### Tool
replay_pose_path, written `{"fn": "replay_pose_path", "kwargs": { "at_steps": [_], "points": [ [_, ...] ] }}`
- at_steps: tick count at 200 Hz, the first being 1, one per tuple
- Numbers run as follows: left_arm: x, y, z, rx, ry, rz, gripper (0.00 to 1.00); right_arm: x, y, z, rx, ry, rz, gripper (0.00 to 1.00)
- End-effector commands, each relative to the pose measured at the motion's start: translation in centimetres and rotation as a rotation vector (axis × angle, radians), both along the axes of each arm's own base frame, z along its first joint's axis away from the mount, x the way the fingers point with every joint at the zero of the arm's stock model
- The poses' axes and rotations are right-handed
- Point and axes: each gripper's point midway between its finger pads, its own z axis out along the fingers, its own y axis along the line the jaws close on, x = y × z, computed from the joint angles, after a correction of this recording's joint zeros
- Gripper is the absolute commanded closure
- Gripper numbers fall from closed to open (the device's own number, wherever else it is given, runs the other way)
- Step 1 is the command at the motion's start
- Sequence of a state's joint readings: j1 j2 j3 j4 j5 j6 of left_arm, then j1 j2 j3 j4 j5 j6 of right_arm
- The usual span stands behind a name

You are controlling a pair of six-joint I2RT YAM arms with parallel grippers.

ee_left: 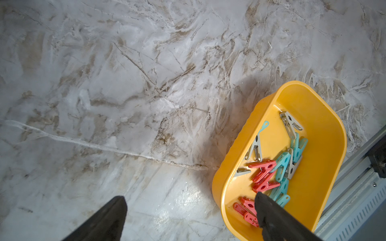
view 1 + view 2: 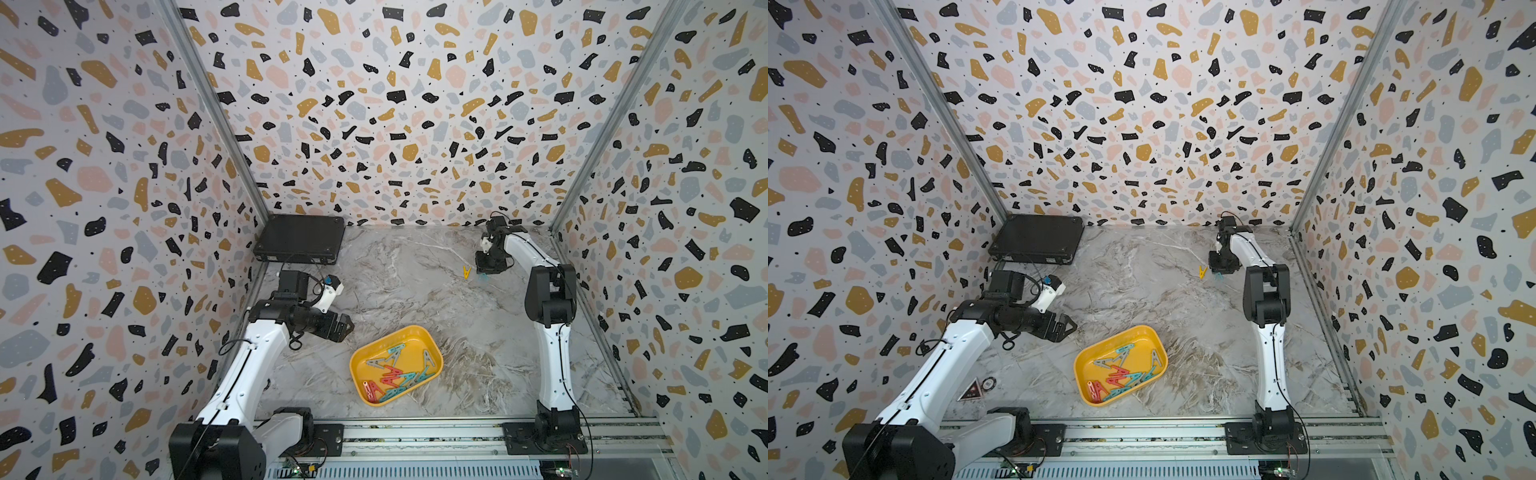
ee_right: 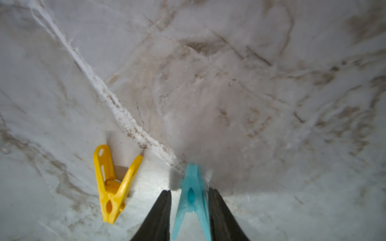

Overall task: Take the clothespins out of the storage box
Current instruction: Place the clothespin at the center of the board.

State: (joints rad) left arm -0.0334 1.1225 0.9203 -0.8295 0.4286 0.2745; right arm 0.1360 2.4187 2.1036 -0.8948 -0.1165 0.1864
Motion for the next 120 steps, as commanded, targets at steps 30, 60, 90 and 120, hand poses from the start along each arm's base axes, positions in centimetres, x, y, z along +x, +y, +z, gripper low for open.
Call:
{"fn": "replay_pose_path", "kwargs": {
  "at_steps": [30, 60, 90, 120],
  "points": [
    [-0.1, -0.1, 0.1, -0.012, -0.015, -0.007, 0.0, -0.3, 0.2, 8.8, 0.023, -0.12, -0.004, 0.56],
    [-0.1, -0.1, 0.2, -0.013, -0.018, -0.007, 0.0, -2.3, 0.4, 13.2, 0.055, -0.175, -0.011, 0.55],
    [-0.1, 0.0, 0.2, -0.008, -0.022, -0.006, 0.0, -6.5, 2.1, 16.4, 0.1, -0.22, 0.015, 0.55],
    [0.0, 0.1, 0.3, -0.001, -0.025, -0.001, 0.0, -12.9, 5.4, 18.1, 0.148, -0.241, 0.1, 0.55]
  ]
}}
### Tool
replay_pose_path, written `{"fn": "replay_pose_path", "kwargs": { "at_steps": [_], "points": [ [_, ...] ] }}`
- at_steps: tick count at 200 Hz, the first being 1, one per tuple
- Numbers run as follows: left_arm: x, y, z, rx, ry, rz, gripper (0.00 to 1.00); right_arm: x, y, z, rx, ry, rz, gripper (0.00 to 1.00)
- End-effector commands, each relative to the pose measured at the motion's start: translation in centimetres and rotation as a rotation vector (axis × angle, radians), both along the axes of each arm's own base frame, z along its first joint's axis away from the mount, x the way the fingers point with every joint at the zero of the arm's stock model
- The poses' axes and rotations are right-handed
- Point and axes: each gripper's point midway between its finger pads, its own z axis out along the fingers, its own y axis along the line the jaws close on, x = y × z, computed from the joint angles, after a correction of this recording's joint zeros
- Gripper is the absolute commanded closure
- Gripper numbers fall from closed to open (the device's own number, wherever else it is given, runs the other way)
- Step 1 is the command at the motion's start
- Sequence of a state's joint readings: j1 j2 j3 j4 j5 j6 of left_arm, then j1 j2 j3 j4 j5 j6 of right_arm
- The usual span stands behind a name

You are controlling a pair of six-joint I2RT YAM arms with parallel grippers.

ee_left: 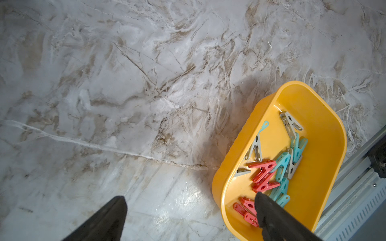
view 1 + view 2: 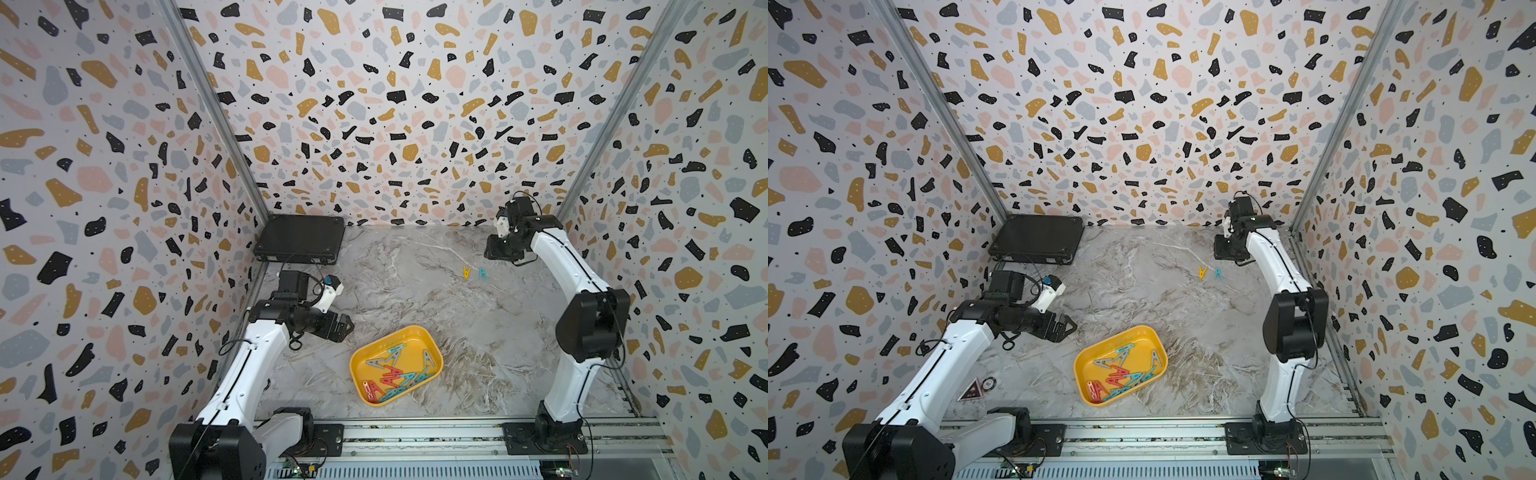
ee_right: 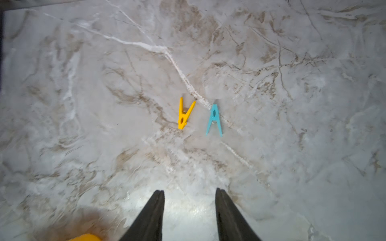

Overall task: Take the clothespins out of the storage box
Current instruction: Place the clothespin at the center of the board, then pick up the clothespin from the storage box.

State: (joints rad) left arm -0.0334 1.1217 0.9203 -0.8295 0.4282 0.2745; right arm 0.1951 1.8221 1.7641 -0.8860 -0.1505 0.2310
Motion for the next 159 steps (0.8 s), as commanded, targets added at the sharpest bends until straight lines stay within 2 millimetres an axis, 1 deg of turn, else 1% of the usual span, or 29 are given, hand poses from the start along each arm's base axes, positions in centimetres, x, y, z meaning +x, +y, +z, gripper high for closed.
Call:
{"fn": "replay_pose_path", "kwargs": {
  "at_steps": [1, 19, 20, 21, 32, 41, 47, 60, 76, 82, 84, 101, 137, 159],
  "points": [
    [0.0, 0.1, 0.2, -0.002, -0.024, 0.0, 0.0, -4.9, 3.3, 1.0, 0.049, 0.006, 0.082, 0.55],
    [0.0, 0.1, 0.3, -0.002, -0.025, 0.001, 0.0, -9.6, 5.9, 1.4, 0.038, -0.002, 0.188, 0.55],
    [0.0, 0.1, 0.3, -0.002, -0.026, 0.0, 0.0, -10.1, 6.2, 1.2, 0.034, 0.003, 0.201, 0.55],
    [0.0, 0.1, 0.3, -0.003, -0.027, 0.001, 0.0, -10.1, 6.2, 1.2, 0.034, 0.003, 0.201, 0.55],
    [0.0, 0.1, 0.3, -0.003, -0.028, 0.0, 0.0, -12.9, 7.4, 0.9, 0.021, 0.01, 0.256, 0.55],
    [0.0, 0.1, 0.3, -0.003, -0.027, 0.0, 0.0, -14.8, 8.5, 0.7, 0.038, 0.013, 0.296, 0.55],
    [0.0, 0.1, 0.2, -0.003, -0.024, 0.0, 0.0, -16.4, 9.4, 0.2, 0.063, 0.033, 0.324, 0.55],
    [0.0, 0.1, 0.2, -0.001, -0.023, 0.002, 0.0, -19.0, 11.3, -0.4, 0.115, 0.054, 0.376, 0.55],
    [0.0, 0.1, 0.1, 0.001, -0.023, 0.002, 0.0, -21.5, 13.3, -1.2, 0.149, 0.063, 0.416, 0.56],
    [0.1, 0.1, 0.2, 0.0, -0.025, 0.002, 0.0, -22.1, 14.2, -1.4, 0.164, 0.059, 0.429, 0.55],
    [0.1, 0.1, 0.2, 0.001, -0.025, 0.002, 0.0, -22.5, 14.4, -1.7, 0.163, 0.068, 0.437, 0.55],
    [0.1, 0.1, 0.2, 0.0, -0.025, 0.002, 0.0, -24.1, 16.8, -2.9, 0.175, 0.07, 0.469, 0.56],
    [0.0, 0.2, 0.1, 0.003, -0.023, 0.003, 0.0, -25.7, 20.5, -5.7, 0.14, 0.096, 0.528, 0.55],
    [0.0, 0.2, 0.1, 0.003, -0.022, 0.003, 0.0, -26.4, 22.4, -7.4, 0.08, 0.115, 0.593, 0.54]
  ]
}}
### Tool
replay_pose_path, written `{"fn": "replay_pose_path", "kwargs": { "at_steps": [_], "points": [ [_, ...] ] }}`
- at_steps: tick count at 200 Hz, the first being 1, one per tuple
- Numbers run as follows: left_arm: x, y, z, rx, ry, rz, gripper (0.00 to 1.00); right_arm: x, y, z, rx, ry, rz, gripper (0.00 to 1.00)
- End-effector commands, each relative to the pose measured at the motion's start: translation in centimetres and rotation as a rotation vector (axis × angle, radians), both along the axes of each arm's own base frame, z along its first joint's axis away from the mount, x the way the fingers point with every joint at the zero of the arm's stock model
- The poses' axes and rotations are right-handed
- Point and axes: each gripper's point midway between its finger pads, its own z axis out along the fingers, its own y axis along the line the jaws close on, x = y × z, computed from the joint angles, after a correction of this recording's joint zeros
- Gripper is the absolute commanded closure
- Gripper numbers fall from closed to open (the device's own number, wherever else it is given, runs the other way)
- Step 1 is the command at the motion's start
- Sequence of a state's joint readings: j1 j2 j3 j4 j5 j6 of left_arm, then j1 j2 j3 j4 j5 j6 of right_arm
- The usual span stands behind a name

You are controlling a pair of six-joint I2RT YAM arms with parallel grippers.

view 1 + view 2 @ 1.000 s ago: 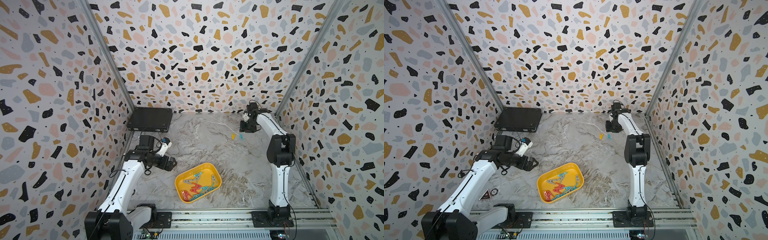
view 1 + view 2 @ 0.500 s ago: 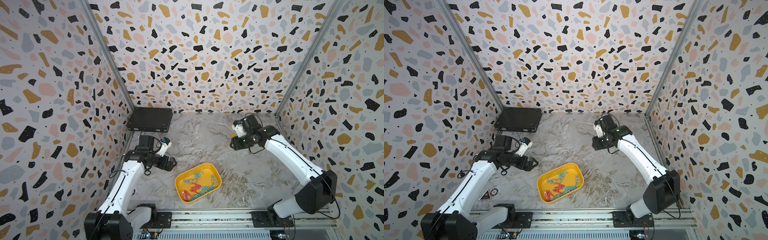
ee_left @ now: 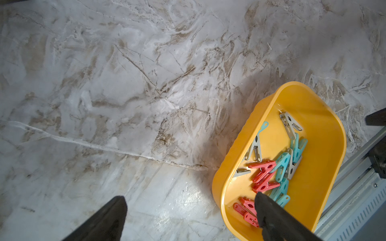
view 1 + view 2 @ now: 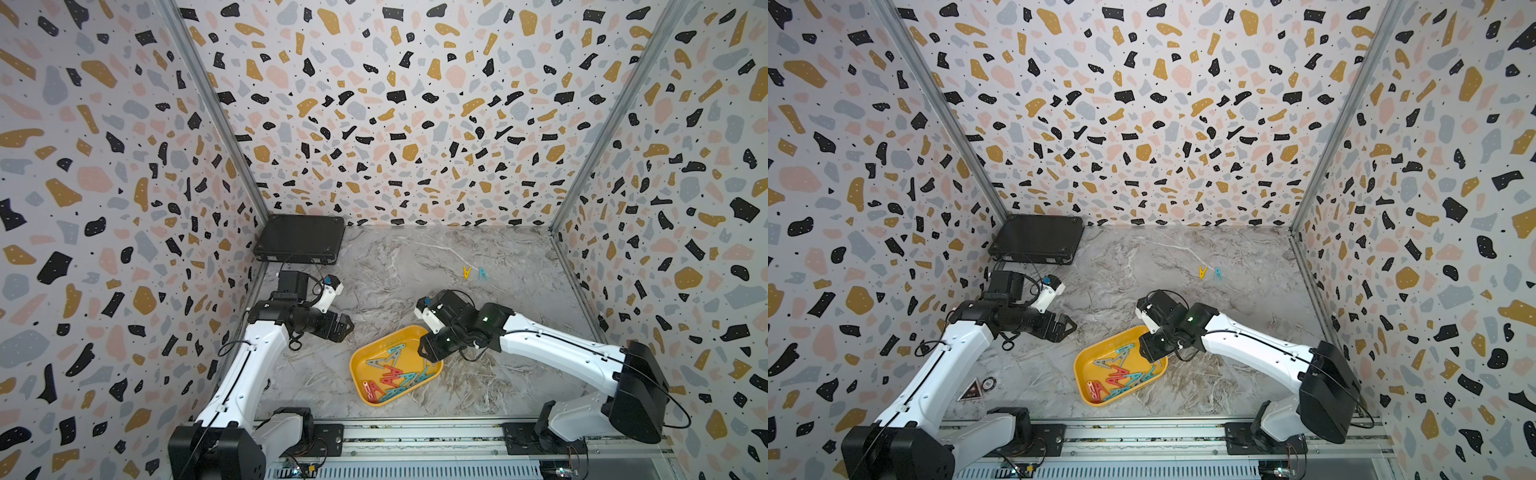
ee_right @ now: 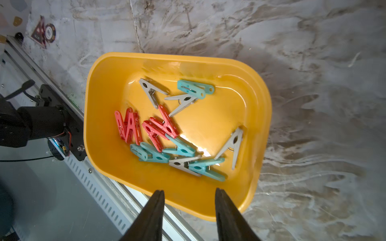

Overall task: Take the clothespins out of the storage box
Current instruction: Pick up the clothespin from the storage box.

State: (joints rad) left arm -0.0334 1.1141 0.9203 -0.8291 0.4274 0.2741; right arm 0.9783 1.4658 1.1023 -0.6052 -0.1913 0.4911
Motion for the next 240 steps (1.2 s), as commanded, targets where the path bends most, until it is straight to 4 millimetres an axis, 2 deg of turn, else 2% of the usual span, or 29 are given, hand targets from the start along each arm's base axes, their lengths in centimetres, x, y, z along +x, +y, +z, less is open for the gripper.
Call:
{"fn": "replay_pose_path", "kwargs": {
  "at_steps": [1, 32, 36, 47, 94, 186, 240],
  "points": [
    [0.1, 0.2, -0.1, 0.002, -0.014, 0.003, 0.0, 0.4, 2.4, -0.3, -0.005, -0.036, 0.021, 0.54],
    [0.1, 0.2, 0.0, 0.005, -0.019, 0.003, 0.0, -0.6, 4.3, -3.0, -0.086, -0.02, 0.119, 0.54],
    [0.1, 0.2, 0.0, 0.005, -0.018, 0.004, 0.0, -1.8, 5.0, -3.3, -0.095, -0.019, 0.162, 0.54],
    [0.1, 0.2, 0.0, 0.005, -0.021, 0.004, 0.0, -2.5, 5.5, -4.1, -0.122, -0.02, 0.203, 0.54],
    [0.1, 0.2, -0.1, 0.003, -0.019, 0.004, 0.0, -3.5, 7.1, -5.7, -0.15, -0.002, 0.272, 0.55],
    [0.0, 0.2, -0.1, 0.007, -0.021, 0.003, 0.0, -1.5, 7.8, -7.9, -0.246, -0.065, 0.279, 0.54],
    [0.1, 0.2, 0.0, 0.007, -0.024, 0.003, 0.0, -1.2, 7.6, -9.9, -0.296, -0.059, 0.288, 0.54]
  ]
}}
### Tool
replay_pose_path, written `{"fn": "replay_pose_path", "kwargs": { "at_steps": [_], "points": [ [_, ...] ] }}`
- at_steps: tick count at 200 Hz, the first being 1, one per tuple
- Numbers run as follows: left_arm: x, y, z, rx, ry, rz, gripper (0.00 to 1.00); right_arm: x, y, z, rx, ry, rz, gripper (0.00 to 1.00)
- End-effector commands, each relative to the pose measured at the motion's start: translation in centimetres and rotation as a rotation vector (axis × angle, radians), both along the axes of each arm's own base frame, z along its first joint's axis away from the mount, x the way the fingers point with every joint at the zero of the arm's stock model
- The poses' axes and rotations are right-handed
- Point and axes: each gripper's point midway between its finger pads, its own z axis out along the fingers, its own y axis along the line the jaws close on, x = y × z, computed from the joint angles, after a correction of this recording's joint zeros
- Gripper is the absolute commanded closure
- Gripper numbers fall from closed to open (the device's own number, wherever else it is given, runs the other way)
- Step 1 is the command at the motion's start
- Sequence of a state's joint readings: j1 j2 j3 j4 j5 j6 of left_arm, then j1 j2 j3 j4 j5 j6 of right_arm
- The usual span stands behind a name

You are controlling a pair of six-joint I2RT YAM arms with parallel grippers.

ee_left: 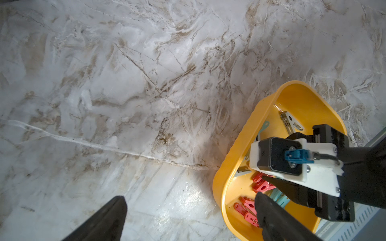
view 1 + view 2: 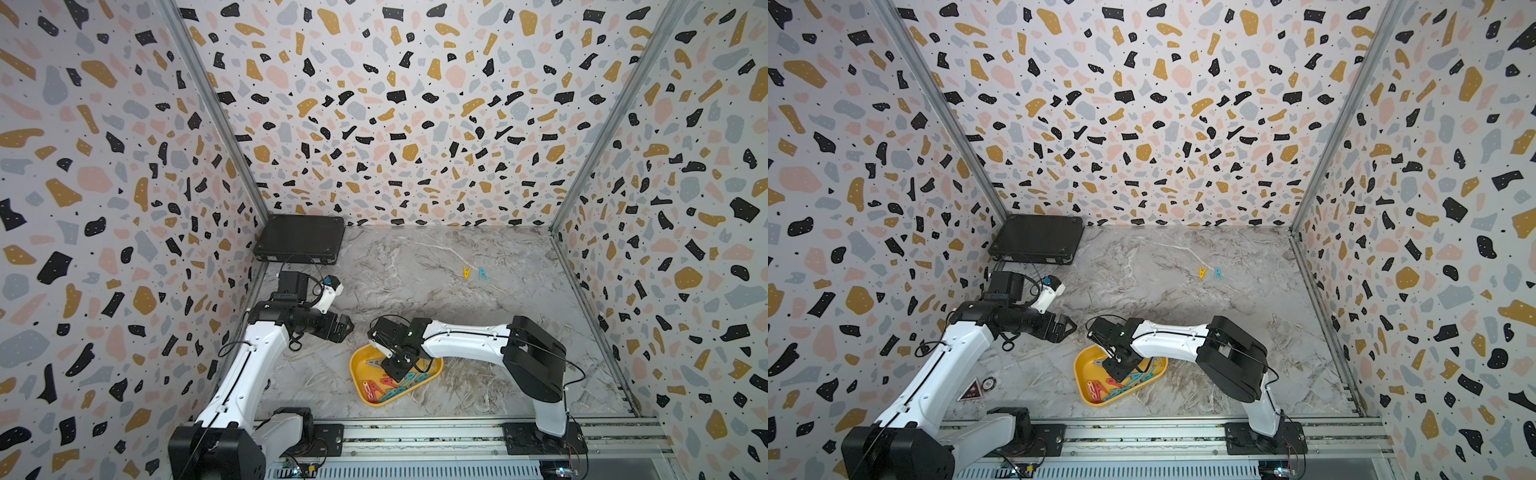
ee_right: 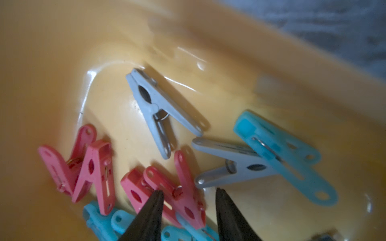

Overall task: Take the clothespins out of the storage box
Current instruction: Pick up the clothespin from the storage box.

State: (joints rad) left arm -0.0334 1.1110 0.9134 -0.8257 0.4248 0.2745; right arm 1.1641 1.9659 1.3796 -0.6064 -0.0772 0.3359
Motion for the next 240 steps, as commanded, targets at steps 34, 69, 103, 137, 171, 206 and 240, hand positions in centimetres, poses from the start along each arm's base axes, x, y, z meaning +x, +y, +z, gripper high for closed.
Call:
{"fn": "replay_pose_path", "kwargs": {
  "at_steps": [34, 69, 103, 137, 171, 206, 240],
  "points": [
    [0.1, 0.2, 0.1, 0.003, -0.023, 0.003, 0.0, 0.5, -0.9, -1.1, -0.066, -0.024, 0.002, 0.56],
    [0.1, 0.2, 0.2, 0.003, -0.024, 0.002, 0.0, 0.8, -1.5, -0.3, -0.064, -0.055, -0.012, 0.66],
    [0.1, 0.2, 0.2, 0.004, -0.027, 0.003, 0.0, 0.9, -1.5, 0.9, -0.038, -0.065, -0.021, 0.75],
    [0.1, 0.2, 0.2, 0.004, -0.026, 0.003, 0.0, 1.0, -1.4, 2.5, -0.01, -0.079, -0.027, 0.78],
    [0.1, 0.2, 0.2, 0.005, -0.026, 0.004, 0.0, 1.0, -1.8, 4.2, 0.016, -0.095, -0.039, 0.78],
    [0.2, 0.3, 0.2, 0.008, -0.026, 0.006, 0.0, 1.0, -2.0, 6.2, 0.063, -0.116, -0.058, 0.78],
    [0.2, 0.3, 0.2, 0.009, -0.026, 0.007, 0.0, 1.5, -2.6, 8.7, 0.1, -0.143, -0.089, 0.79]
  ]
}}
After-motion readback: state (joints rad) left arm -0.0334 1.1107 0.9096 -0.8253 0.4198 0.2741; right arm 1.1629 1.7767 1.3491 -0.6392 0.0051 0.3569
